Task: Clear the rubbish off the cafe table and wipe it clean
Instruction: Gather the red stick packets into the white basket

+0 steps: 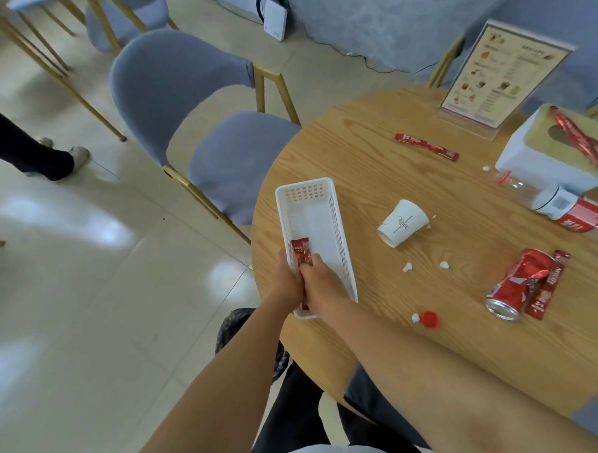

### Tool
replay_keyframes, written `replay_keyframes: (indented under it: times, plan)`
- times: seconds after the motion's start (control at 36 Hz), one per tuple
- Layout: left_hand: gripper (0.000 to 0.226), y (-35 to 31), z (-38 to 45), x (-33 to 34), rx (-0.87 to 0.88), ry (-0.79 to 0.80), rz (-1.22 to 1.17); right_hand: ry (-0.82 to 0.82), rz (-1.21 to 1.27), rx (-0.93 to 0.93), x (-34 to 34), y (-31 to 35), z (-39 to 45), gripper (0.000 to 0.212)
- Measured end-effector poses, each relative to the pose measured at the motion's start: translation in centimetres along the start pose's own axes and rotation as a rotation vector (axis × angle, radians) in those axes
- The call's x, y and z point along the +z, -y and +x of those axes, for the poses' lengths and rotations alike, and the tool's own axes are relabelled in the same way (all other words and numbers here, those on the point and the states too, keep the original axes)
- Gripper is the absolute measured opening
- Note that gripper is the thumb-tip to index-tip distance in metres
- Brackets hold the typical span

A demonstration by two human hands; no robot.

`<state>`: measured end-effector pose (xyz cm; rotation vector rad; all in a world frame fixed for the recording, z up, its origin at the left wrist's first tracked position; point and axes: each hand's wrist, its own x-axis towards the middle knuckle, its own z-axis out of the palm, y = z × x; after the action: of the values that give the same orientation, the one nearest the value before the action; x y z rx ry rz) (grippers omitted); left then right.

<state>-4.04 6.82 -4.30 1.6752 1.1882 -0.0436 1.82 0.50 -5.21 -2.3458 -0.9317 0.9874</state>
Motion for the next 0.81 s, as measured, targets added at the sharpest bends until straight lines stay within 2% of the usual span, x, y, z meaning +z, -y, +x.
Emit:
replay_keyframes:
  times: [0.08, 0.28, 0.39, 0.5, 0.58, 0.67, 0.81]
  plan:
    - [0.048, 0.1, 0.2, 0.0, -0.010, 0.018, 0.001, 0.066, -0.021, 0.017, -0.5, 0.0, -0.3, 0.022]
    - [0.053, -0.4, -0.3, -0.3, -0.065, 0.042, -0.046, 0.124, -0.007, -0.022, -2.7, -0.3, -1.2, 0.024]
    - [0.049, -1.0, -0.6, -0.5, -0.113, 0.060, -0.055, 0.053, 0.105, -0.013, -4.6, -0.1, -1.6, 0.027]
    - [0.048, -1.2, -0.8, -0.7, -0.170, 0.075, -0.063, -0.203, 0.340, -0.028, -8.2, -0.3, -2.2, 0.021]
    - [0.042, -1.3, -1.0, -0.7, -0.187, 0.082, -0.044, -0.548, 0.497, 0.041, -11.7, -2.0, -2.5, 0.023]
    - [0.034, -1.2, -0.9, -0.2, -0.170, 0.086, -0.035, -0.838, 0.600, 0.198, -15.6, -5.8, -2.8, 0.022]
    - [0.038, -1.5, -0.9, 0.8, -0.141, 0.088, -0.040, -1.078, 0.510, 0.542, -20.1, -15.4, -5.0, 0.019]
